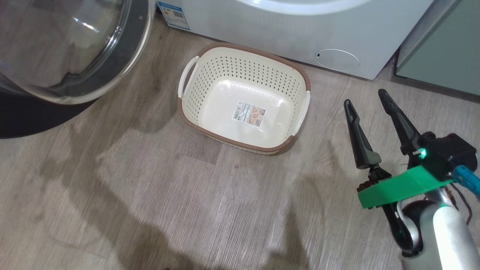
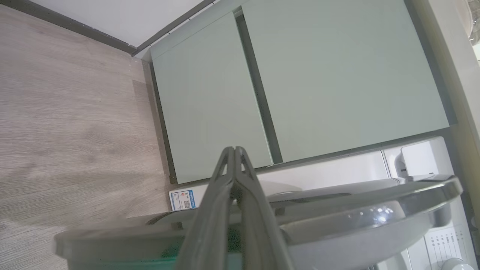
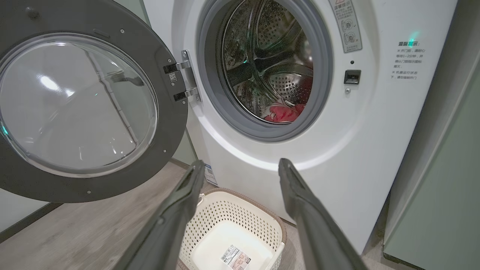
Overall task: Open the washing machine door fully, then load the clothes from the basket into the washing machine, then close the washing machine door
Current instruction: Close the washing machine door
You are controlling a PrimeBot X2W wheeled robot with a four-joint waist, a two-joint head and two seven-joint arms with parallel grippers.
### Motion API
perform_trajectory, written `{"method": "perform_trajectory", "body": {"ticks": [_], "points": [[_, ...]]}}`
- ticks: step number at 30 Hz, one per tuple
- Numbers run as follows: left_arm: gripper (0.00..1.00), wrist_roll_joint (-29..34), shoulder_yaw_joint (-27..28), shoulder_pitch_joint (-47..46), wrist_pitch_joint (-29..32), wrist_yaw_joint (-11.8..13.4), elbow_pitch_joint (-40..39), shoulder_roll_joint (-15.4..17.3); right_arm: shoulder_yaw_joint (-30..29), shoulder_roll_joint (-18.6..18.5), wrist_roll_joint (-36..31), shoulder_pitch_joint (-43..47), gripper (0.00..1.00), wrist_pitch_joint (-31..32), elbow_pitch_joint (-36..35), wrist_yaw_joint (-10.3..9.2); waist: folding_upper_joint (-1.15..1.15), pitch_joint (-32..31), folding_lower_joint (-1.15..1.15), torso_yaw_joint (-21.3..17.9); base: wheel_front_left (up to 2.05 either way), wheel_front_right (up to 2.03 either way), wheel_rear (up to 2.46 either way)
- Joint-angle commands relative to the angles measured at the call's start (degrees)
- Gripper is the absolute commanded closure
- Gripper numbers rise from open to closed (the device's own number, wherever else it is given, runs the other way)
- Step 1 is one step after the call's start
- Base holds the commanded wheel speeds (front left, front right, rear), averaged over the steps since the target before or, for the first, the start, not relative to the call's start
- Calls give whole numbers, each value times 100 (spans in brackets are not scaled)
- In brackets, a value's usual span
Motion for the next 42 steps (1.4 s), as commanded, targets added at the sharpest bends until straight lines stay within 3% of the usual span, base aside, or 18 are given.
{"method": "perform_trajectory", "body": {"ticks": [1,14,27,34,42], "points": [[100,-19,36,-52,144,-47,-218,396,119,-17,-10,-111,0,-28,-189,0,0,-15,0,3,0,0,0],[100,-534,-131,664,1468,-59,-1402,105,60,-17,90,-77,0,-165,-99,0,0,-211,0,88,0,0,0],[100,-1151,-220,1756,2730,-60,-3406,-406,55,-17,239,-35,0,-345,27,0,0,-417,0,12,0,0,0],[100,-1251,-508,2257,3255,-60,-4441,-641,74,-17,354,-9,0,-506,114,0,0,-567,0,-283,0,0,0],[100,-1430,-737,2534,3573,-1,-5118,-853,129,-17,516,118,0,-699,260,0,0,-684,0,-944,0,0,0]]}}
